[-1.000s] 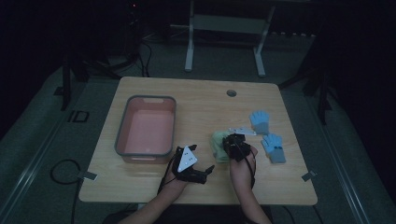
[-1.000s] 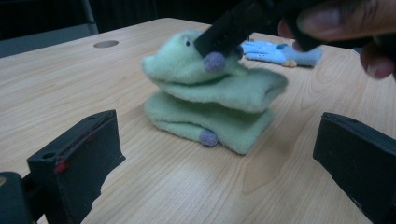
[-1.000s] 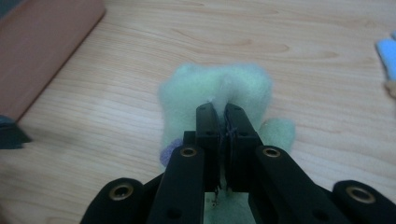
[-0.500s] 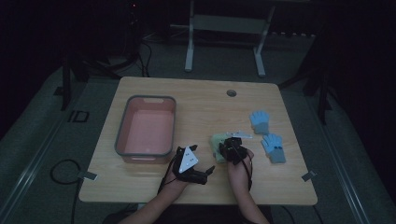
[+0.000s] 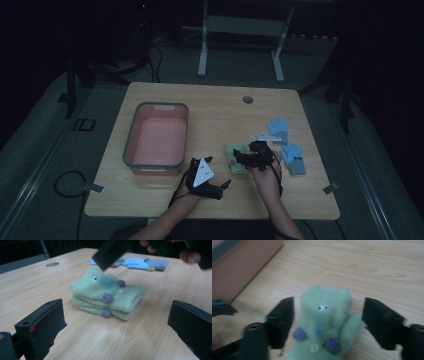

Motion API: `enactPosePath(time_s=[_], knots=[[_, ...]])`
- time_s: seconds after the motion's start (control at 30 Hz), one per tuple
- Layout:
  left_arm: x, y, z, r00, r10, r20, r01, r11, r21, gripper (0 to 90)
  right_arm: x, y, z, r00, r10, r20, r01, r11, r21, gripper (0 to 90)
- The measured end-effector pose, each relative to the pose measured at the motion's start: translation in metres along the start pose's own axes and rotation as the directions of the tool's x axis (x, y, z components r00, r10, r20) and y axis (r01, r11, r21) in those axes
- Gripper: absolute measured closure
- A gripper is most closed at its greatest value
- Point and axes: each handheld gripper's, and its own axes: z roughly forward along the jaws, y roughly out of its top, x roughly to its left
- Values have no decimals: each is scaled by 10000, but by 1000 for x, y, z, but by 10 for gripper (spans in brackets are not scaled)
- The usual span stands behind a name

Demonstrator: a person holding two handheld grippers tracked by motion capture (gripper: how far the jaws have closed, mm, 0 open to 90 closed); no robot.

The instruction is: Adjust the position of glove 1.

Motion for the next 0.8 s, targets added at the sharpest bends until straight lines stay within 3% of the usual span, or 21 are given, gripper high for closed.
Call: enactPosePath(time_s=[0.17, 0.23, 0.33, 0.4, 0.47, 0.57, 0.63, 0.67, 0.7, 0.8], knots=[[-6, 0, -2, 9998, 191, 80, -192, 9997, 139, 12, -18, 2, -7, 9984, -309, -473, 311, 9995, 49, 171], [-7, 1, -1, 9997, 169, 168, -171, 9997, 155, 12, -24, 3, -10, 9972, -686, -302, 686, 9976, -14, 210], [-4, 6, -2, 9990, -106, 431, 91, 9994, 342, 13, -29, 4, -13, 9814, -1861, -472, 1859, 9825, -86, 184], [-3, 9, -1, 9991, 7, 428, -20, 9996, 289, 13, -33, 5, -15, 9702, -2286, -797, 2281, 9735, -157, 162], [-2, 13, -1, 9979, 173, 627, -190, 9995, 258, 13, -39, 5, -17, 9710, -2128, -1088, 2121, 9771, -186, 178], [-1, 18, 5, 9944, 243, 1031, -328, 9961, 814, 18, -46, 6, -21, 9693, -1823, -1650, 1762, 9830, -507, 132], [-2, 20, 9, 9880, 503, 1460, -644, 9935, 936, 54, -49, 6, -21, 9643, -1875, -1868, 1815, 9822, -486, 123], [-2, 22, 13, 9847, 508, 1667, -679, 9928, 989, 54, -51, 6, -21, 9607, -1720, -2178, 1652, 9850, -493, 106], [-3, 25, 16, 9825, 567, 1775, -771, 9909, 1104, 55, -53, 6, -22, 9614, -1649, -2201, 1566, 9861, -549, 108], [-5, 31, 26, 9755, 1045, 1936, -1281, 9852, 1137, 76, -58, 8, -19, 9547, -1775, -2390, 1690, 9840, -555, 191]])
